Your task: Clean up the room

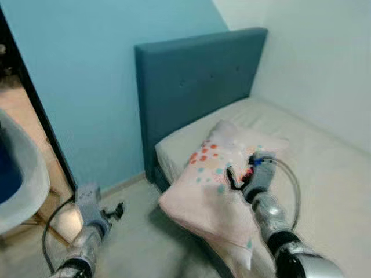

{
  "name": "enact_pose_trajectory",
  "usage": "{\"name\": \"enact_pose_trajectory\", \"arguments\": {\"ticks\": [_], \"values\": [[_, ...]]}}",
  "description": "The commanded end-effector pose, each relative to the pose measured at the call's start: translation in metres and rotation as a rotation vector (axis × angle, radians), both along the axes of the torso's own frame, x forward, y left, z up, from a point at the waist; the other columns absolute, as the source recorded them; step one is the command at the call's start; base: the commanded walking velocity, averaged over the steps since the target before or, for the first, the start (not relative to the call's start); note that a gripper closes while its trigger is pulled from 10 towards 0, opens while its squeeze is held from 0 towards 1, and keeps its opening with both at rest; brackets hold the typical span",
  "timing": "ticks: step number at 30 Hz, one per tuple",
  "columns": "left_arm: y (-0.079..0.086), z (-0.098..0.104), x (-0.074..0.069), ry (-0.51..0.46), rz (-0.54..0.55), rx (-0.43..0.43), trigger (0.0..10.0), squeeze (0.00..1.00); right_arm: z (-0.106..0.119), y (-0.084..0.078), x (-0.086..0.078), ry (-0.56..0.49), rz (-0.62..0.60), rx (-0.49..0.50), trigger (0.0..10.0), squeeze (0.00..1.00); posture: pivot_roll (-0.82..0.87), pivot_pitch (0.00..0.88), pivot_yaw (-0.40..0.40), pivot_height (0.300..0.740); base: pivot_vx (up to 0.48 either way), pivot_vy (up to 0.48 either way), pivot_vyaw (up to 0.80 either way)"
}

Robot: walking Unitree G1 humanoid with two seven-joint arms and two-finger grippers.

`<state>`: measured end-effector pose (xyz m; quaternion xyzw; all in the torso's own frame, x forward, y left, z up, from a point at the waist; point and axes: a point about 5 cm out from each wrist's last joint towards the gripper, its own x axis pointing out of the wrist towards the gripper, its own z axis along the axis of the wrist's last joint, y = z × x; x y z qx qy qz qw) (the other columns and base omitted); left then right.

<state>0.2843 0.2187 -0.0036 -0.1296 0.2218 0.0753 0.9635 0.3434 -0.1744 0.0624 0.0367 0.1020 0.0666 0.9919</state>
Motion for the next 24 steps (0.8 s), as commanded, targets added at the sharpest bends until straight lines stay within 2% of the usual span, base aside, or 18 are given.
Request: {"name": "enact_pose_trajectory", "arguments": {"ticks": [1, 7, 12, 15, 24], "values": [[-0.003, 0.003, 0.003, -0.021, -0.014, -0.011, 10.0, 0.00, 0.001, -0.008, 0.000, 0.002, -0.015, -0.011, 10.0, 0.00, -0.08, 0.000, -0.044, 0.726, 0.379, 0.000, 0.79], [-0.004, 0.009, 0.009, -0.051, -0.035, -0.010, 10.0, 0.00, 0.005, -0.015, 0.004, 0.015, -0.091, 0.051, 10.0, 0.00, -0.08, 0.000, -0.044, 0.726, 0.380, 0.000, 0.13], [-0.006, 0.015, 0.015, -0.080, -0.049, -0.018, 10.0, 0.00, 0.005, -0.024, 0.005, 0.044, -0.142, 0.085, 10.0, 0.00, -0.09, 0.000, -0.042, 0.726, 0.379, 0.000, -0.72], [-0.009, 0.020, 0.020, -0.093, -0.081, 0.013, 10.0, 0.00, 0.006, -0.032, 0.004, 0.041, -0.180, 0.080, 10.0, 0.00, -0.09, 0.000, -0.039, 0.726, 0.368, 0.000, -0.76], [-0.013, 0.029, 0.029, -0.130, -0.083, 0.010, 10.0, 0.00, 0.006, -0.040, 0.003, 0.045, -0.211, 0.079, 10.0, 0.00, -0.10, 0.000, -0.036, 0.726, 0.353, 0.000, -0.76]]}}
